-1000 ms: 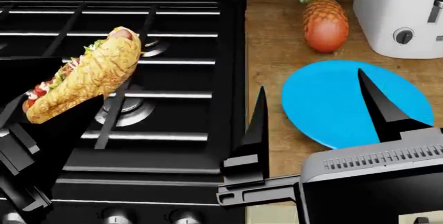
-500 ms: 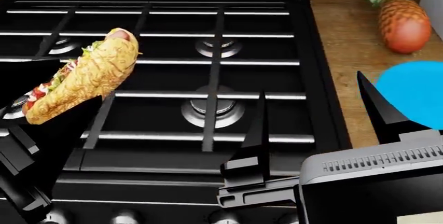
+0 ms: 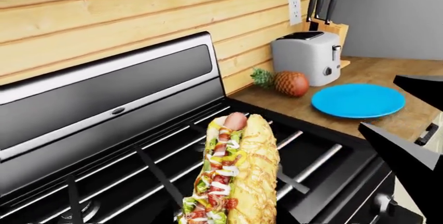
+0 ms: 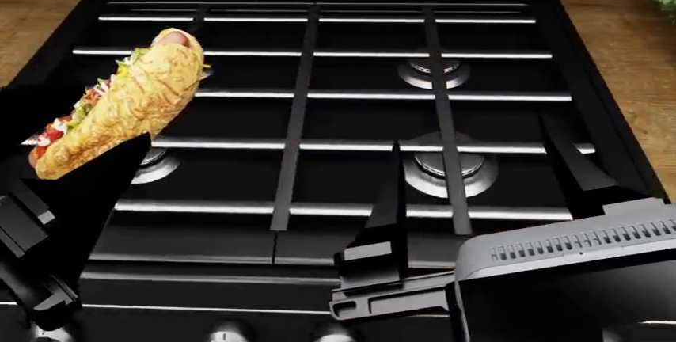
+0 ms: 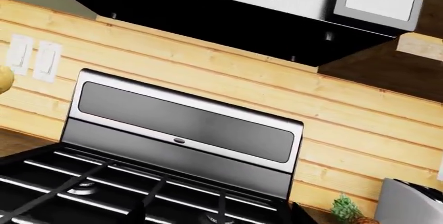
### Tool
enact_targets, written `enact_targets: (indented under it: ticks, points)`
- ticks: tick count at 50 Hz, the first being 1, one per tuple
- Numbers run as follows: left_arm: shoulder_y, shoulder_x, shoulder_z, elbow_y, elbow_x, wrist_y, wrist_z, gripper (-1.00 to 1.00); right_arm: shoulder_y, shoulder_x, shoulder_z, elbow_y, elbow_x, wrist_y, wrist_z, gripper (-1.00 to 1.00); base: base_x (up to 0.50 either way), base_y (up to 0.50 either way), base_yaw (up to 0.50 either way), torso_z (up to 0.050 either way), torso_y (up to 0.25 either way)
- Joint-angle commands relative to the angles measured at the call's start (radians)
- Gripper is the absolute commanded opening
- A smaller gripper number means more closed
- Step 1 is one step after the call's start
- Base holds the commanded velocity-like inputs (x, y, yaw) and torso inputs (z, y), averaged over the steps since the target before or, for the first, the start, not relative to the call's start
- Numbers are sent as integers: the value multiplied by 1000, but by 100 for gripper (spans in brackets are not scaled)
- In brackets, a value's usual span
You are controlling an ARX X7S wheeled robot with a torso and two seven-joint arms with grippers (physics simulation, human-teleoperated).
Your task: Pick the hot dog from the counter and place it in the microwave.
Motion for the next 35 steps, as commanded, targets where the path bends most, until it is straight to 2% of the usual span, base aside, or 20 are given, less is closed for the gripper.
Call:
enact_targets:
  ticks: [1, 9, 12, 19, 24, 29, 33, 35]
  points:
    - [-83, 50, -11, -13, 24, 45, -39, -100, -3, -10, 1, 22, 25, -9, -7, 100, 0, 0, 0, 0, 0]
    - [-372, 180, 16, -155, 260, 73, 32, -100, 23, -47, -9, 80, -4, -13, -40, 100, 0, 0, 0, 0, 0]
    - [-454, 220, 48, -231, 402, 115, 112, -100, 25, -56, -11, 102, -23, -26, -59, 100, 0, 0, 0, 0, 0]
    - [-622, 291, 147, -400, 607, 187, 275, -100, 31, -73, -16, 135, -48, -34, -73, 100, 0, 0, 0, 0, 1]
    - [-734, 367, 206, -606, 765, 296, 371, -100, 33, -88, -19, 149, -65, -47, -84, 100, 0, 0, 0, 0, 0]
    - [-820, 417, 243, -778, 852, 356, 430, -100, 28, -87, -17, 153, -72, -56, -86, 100, 0, 0, 0, 0, 0]
    - [-926, 480, 272, -1012, 933, 410, 473, -100, 36, -85, -13, 140, -60, -48, -79, 100, 0, 0, 0, 0, 0]
    - [-988, 526, 290, -1200, 988, 467, 509, -100, 41, -80, -10, 130, -54, -44, -74, 100, 0, 0, 0, 0, 0]
